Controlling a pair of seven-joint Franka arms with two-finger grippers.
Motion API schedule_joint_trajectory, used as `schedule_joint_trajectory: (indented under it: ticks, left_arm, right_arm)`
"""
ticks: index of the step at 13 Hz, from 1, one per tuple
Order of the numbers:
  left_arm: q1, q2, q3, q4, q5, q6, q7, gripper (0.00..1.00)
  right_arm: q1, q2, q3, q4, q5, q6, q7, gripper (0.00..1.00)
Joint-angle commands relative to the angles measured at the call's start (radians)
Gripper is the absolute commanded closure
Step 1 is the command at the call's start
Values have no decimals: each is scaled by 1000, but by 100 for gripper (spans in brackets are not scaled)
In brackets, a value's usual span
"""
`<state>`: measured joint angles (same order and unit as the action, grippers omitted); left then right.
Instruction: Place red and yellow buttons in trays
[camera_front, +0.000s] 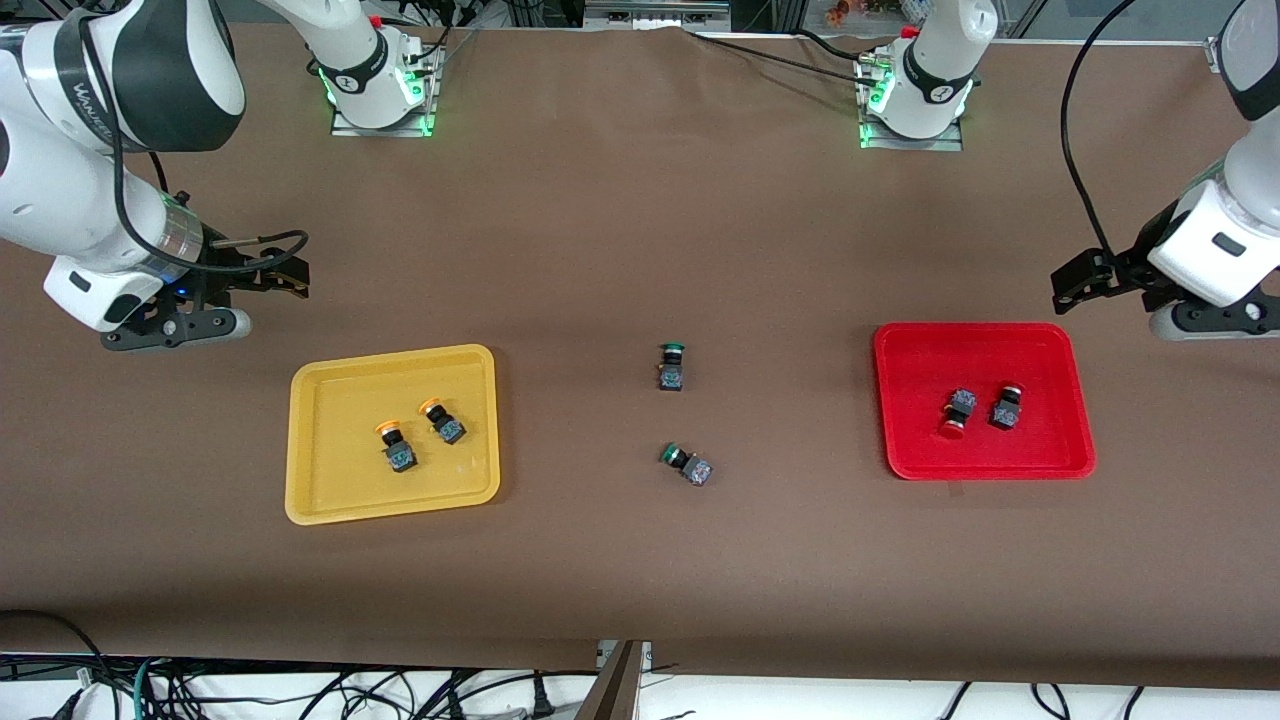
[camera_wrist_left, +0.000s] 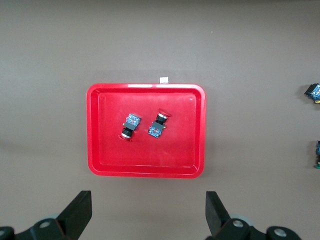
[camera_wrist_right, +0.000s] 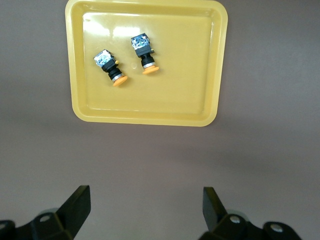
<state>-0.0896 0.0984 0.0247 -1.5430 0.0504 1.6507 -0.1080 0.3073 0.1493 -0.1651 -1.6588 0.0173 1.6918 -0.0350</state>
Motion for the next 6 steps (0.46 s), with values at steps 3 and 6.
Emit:
schedule_joint_trajectory:
  ticks: [3,6]
  left_arm:
    - [-1,-63,15,-75,-20,17,-9,0]
    - [34,-80,-22,-98,-20,24,-9,0]
  right_arm:
    - [10,-7,33,54,-13,-23,1,0]
    - [7,1,33,86,-17,-23,-6,0]
